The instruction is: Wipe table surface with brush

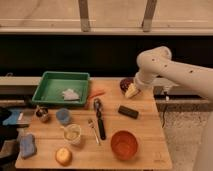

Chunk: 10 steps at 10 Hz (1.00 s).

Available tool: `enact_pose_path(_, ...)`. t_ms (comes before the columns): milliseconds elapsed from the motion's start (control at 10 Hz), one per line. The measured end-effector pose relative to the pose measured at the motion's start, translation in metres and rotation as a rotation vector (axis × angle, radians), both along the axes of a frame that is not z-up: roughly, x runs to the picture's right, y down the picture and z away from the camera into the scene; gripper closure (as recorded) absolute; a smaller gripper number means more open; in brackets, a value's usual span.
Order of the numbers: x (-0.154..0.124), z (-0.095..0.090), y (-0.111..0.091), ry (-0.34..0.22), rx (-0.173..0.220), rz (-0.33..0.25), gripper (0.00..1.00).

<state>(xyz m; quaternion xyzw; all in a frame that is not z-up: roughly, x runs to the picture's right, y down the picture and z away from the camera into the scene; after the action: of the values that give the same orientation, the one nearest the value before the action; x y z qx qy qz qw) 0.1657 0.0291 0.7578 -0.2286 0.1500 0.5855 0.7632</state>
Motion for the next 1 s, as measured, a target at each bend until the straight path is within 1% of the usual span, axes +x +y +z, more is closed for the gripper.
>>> enact_pose_path(100, -0.022, -0.002, 0.002, -0.026, 0.003, -0.034, 0.20)
enact_pose_path(300, -0.087, -0.013, 0.014, -0.114, 0.009, -0.118, 0.20)
enact_pose_path(400, -0.111, -0.020, 0.019, -0.151, 0.014, -0.149, 0.20)
enact_pose_path(500, -0.118, -0.022, 0.023, -0.162, 0.015, -0.163, 0.20)
enact_pose_path(1000, -0.119, -0.020, 0.025, -0.161, 0.011, -0.162, 0.20)
